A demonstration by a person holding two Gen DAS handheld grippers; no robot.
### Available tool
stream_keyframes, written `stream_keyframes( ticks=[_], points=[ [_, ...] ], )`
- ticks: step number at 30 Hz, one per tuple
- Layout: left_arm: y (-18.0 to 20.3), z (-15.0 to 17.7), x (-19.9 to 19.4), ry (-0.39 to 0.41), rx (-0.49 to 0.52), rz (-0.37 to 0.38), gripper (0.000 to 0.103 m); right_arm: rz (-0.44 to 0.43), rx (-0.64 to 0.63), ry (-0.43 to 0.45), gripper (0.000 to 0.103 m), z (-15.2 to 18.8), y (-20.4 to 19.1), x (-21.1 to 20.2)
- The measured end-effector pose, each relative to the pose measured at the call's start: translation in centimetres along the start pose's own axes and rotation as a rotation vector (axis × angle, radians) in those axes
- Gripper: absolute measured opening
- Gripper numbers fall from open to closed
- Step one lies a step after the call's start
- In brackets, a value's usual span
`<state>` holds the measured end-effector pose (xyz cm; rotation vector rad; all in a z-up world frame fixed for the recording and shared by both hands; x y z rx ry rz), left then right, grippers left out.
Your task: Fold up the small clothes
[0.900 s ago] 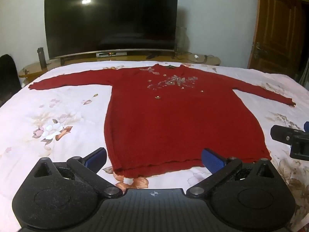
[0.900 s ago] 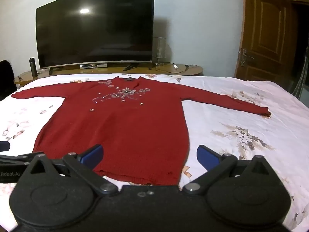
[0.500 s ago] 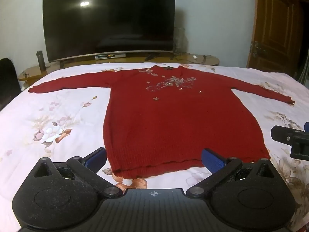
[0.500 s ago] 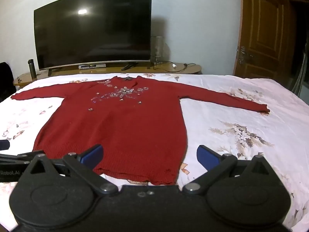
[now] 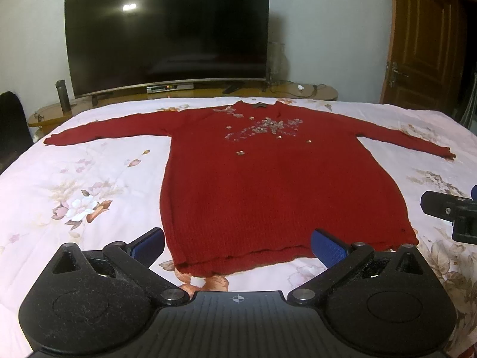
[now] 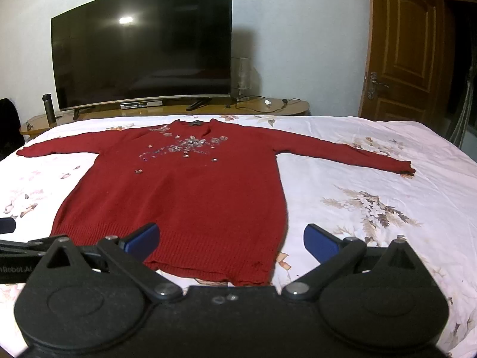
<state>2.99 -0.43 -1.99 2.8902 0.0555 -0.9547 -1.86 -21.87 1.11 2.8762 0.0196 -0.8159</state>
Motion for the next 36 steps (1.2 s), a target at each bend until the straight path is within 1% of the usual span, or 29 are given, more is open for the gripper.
stream_keyframes(
  ticks=[36],
  points=[
    [-0.06,0.10,0.09,-0.001,-0.005,-0.001,0.103,0.001,-0.010,0.009,0.102,-0.20,-0.47,-0.10]
  ],
)
Point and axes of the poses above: each gripper's, at about its wrist camera, not at the fingertips, and x roughly the way its jaws point, y to its right, z to its underside, the point moved 4 cm from there along x, roughly the way its jaws point, and after that the axes turned 6 degrees about -x, right-handed, at the moved point
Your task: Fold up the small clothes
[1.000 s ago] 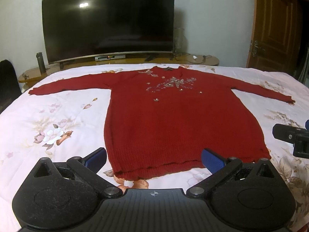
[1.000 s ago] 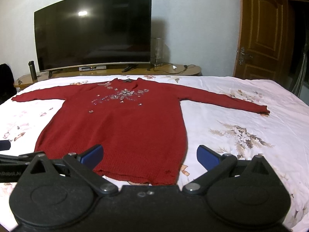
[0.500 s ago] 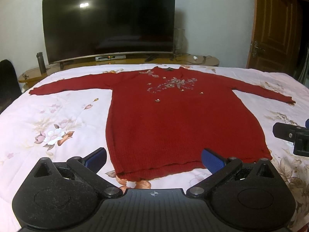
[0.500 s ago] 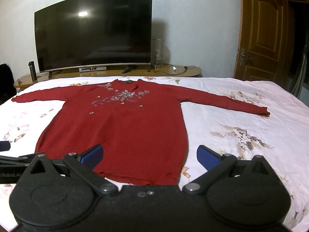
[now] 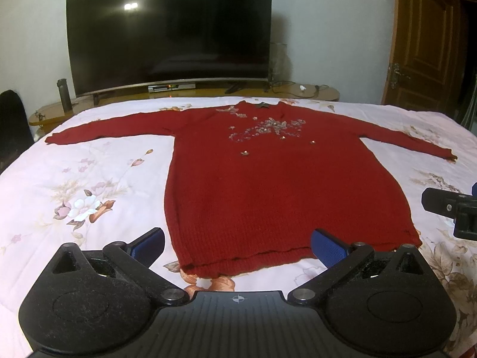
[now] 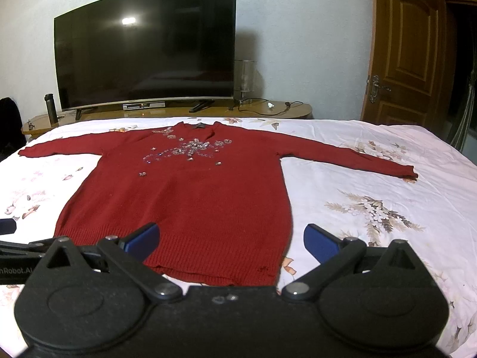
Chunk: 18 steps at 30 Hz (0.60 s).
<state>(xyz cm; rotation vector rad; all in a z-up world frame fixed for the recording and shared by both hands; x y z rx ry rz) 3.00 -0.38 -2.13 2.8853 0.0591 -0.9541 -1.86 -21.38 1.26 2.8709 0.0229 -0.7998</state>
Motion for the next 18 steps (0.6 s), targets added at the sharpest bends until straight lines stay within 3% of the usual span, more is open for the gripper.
stream_keyframes(
  ticks=[18],
  points=[
    [-0.17,0.15,0.12,0.000,-0.005,-0.003,0.103,-0.005,0.000,-0.001,0.102,-0.17,-0.27,0.25]
  ],
)
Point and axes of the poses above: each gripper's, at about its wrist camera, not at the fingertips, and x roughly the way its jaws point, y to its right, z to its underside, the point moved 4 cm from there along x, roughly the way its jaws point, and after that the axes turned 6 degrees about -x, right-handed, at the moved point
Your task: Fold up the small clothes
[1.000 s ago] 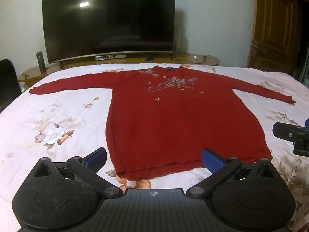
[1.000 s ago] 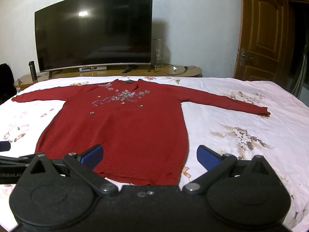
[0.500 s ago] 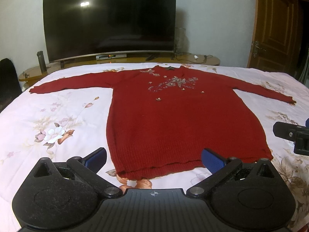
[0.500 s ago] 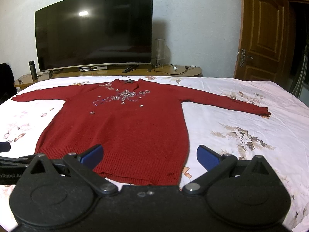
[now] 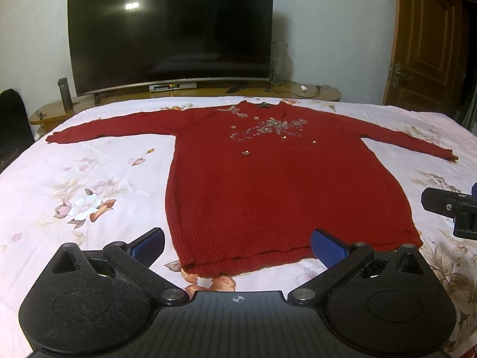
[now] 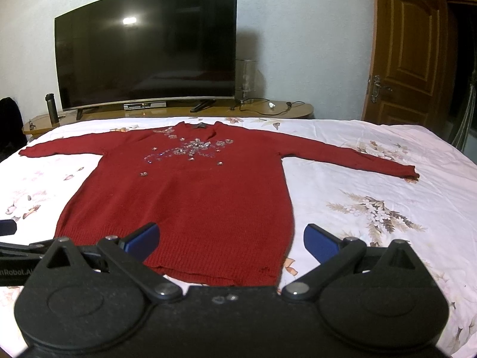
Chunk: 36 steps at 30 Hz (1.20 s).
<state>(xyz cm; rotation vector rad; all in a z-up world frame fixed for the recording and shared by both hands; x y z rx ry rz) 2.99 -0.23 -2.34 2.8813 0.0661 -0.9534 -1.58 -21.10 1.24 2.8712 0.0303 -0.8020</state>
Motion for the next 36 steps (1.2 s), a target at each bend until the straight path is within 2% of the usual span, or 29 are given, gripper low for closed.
stream_keyframes(
  ticks=[16,21,25,31,33,34,35,36],
  points=[
    [-0.6,0.2,0.1,-0.004,-0.012,-0.006,0.103,-0.009,-0.006,-0.004,0.103,0.1,-0.3,0.2],
    [-0.9,-0.4,0.6,-0.008,-0.027,0.017,0.103,-0.015,0.001,-0.011,0.102,0.1,0.1,0.6],
    [-2.2,-1.9,2.2,0.005,-0.132,0.059,0.103,0.012,0.029,-0.006,0.102,-0.1,1.9,1.3],
    [-2.1,-5.0,6.4,0.042,-0.140,0.077,0.103,0.077,0.111,0.029,0.101,-1.1,7.2,3.3],
    [-1.6,-6.3,8.0,0.061,-0.112,0.066,0.103,0.098,0.141,0.042,0.096,-1.8,9.5,4.4],
    [-1.3,-7.0,8.9,0.065,-0.095,0.056,0.103,0.105,0.152,0.045,0.086,-2.1,10.5,4.9],
    [-1.0,-7.7,9.8,0.072,-0.089,0.049,0.103,0.114,0.165,0.055,0.067,-2.3,11.6,5.4],
    [-0.8,-8.4,10.8,0.084,-0.095,0.051,0.103,0.125,0.185,0.070,0.062,-2.8,13.0,6.1]
  ],
)
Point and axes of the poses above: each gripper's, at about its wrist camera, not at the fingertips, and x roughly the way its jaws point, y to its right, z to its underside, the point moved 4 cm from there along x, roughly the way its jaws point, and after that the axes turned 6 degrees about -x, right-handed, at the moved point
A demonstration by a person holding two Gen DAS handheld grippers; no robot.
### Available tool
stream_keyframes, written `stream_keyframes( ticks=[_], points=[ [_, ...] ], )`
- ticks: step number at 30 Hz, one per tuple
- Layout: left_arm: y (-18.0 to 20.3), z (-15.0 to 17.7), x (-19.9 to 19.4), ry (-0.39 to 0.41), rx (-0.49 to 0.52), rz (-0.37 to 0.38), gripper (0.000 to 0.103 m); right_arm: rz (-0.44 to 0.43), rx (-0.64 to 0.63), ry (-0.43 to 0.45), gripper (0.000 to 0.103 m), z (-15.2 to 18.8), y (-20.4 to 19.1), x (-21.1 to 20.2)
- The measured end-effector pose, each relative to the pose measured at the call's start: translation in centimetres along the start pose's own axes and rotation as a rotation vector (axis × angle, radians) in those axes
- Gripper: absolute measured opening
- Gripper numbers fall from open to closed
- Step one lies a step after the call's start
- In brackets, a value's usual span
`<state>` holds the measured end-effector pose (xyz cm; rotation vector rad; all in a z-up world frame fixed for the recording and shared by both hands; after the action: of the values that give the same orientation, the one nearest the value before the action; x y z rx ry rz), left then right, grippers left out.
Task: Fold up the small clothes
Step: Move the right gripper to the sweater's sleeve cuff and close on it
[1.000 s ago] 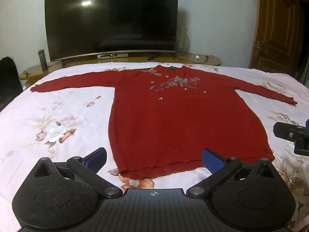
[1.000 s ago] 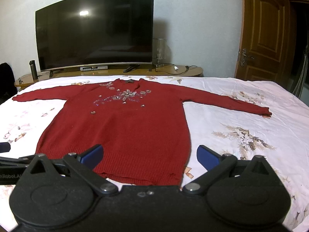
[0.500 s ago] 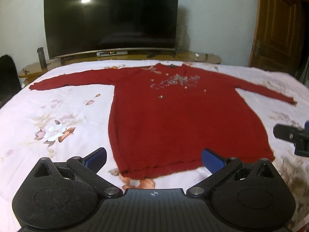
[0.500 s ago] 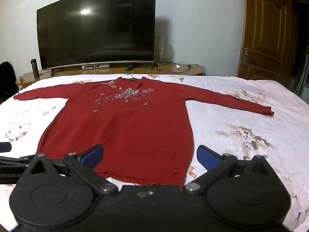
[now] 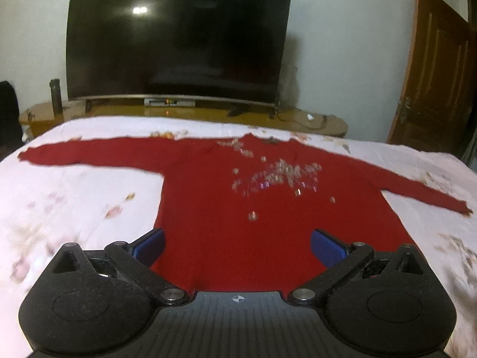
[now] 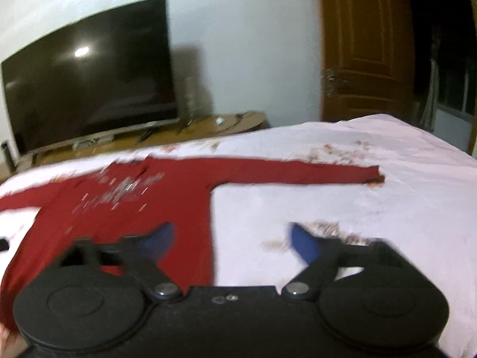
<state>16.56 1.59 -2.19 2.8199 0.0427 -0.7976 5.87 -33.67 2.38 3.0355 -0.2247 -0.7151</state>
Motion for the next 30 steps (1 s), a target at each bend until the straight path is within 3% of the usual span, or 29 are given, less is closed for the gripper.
stream_keyframes(
  ticks=[4,9,14,18,22,24,27,30],
  points=[
    [1.3,-1.9,3.7,0.033,0.014,-0.018,0.103,0.053,0.081,0.036,0.061,-1.9,4.7,3.8],
    [1.7,-3.2,9.2,0.010,-0.004,-0.071,0.103,0.143,0.190,0.050,0.061,-3.4,12.5,10.2],
    [1.6,-2.9,13.6,-0.047,-0.003,-0.134,0.103,0.202,0.421,-0.018,0.051,-2.0,21.0,17.6],
    [1.3,-2.4,15.6,-0.088,0.009,-0.171,0.103,0.240,0.635,-0.072,0.048,0.6,26.6,22.4],
    [0.7,-2.6,16.5,-0.105,0.000,-0.199,0.103,0.224,0.760,-0.079,0.042,2.3,29.1,25.1],
    [0.3,-2.8,16.9,-0.101,-0.008,-0.211,0.103,0.212,0.759,-0.075,0.034,2.3,29.4,25.8],
    [-0.4,-3.3,17.3,-0.100,-0.023,-0.234,0.103,0.216,0.767,-0.077,0.011,2.4,30.0,26.8],
    [-1.5,-3.8,17.4,-0.096,-0.035,-0.257,0.103,0.224,0.767,-0.067,0.009,2.4,30.4,27.3]
  ],
)
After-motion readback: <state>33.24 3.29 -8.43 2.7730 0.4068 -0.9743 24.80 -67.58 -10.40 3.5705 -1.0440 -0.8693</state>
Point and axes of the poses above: each gripper's, at about its wrist camera, not at the fingertips, and x roughly the way its jaws point, y to its right, z to its underside, the point moved 4 cm from there along x, roughly the way its jaws point, and after that the axes turned 6 degrees about -x, right-handed, at the moved point
